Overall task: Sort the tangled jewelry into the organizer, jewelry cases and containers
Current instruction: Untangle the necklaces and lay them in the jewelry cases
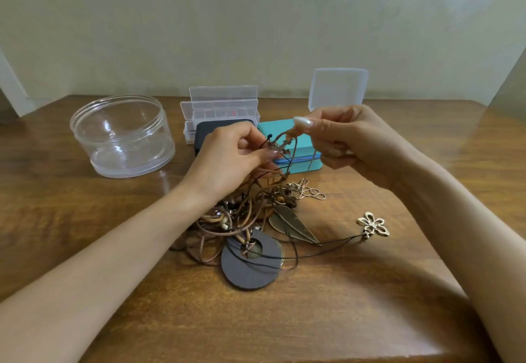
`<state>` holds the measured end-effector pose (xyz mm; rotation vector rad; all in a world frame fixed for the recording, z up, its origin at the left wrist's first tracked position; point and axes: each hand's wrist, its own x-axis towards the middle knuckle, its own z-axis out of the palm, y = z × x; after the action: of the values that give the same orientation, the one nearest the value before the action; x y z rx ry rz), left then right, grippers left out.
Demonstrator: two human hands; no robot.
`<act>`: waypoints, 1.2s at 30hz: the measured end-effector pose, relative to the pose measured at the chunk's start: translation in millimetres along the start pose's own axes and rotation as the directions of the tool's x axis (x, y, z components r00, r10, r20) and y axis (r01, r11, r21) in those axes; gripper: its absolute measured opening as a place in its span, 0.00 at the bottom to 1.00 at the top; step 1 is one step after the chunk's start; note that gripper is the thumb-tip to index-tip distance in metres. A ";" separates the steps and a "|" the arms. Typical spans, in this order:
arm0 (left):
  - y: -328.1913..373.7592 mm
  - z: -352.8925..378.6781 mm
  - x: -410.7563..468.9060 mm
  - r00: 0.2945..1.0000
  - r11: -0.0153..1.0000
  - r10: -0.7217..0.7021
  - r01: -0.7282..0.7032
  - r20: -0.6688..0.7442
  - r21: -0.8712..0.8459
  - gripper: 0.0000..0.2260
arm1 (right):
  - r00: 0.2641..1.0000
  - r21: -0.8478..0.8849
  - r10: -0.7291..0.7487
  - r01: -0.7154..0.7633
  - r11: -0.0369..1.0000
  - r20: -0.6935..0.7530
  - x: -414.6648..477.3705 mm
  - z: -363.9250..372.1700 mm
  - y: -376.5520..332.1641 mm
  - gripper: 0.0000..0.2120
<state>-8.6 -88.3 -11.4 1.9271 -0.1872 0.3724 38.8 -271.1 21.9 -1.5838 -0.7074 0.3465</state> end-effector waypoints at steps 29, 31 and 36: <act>3.8 -1.9 -1.6 0.967 0.964 0.253 -0.254 0.022 0.078 0.09 | 0.919 0.028 0.363 -0.371 0.928 0.156 1.7 2.3 7.2 0.09; 2.3 -4.2 0.3 0.971 0.961 0.240 -0.237 -0.002 0.141 0.07 | 0.924 0.015 0.362 -0.367 0.930 0.120 2.5 0.7 5.7 0.10; 3.7 -13.2 2.6 0.989 0.969 0.098 -0.121 0.112 0.217 0.03 | 0.955 -0.075 0.295 -0.296 0.952 -0.015 2.1 -7.2 2.9 0.12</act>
<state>-9.5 -77.4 -2.7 2.1654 -0.3310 0.3835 45.4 -275.4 20.6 -1.7671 -0.4837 0.5415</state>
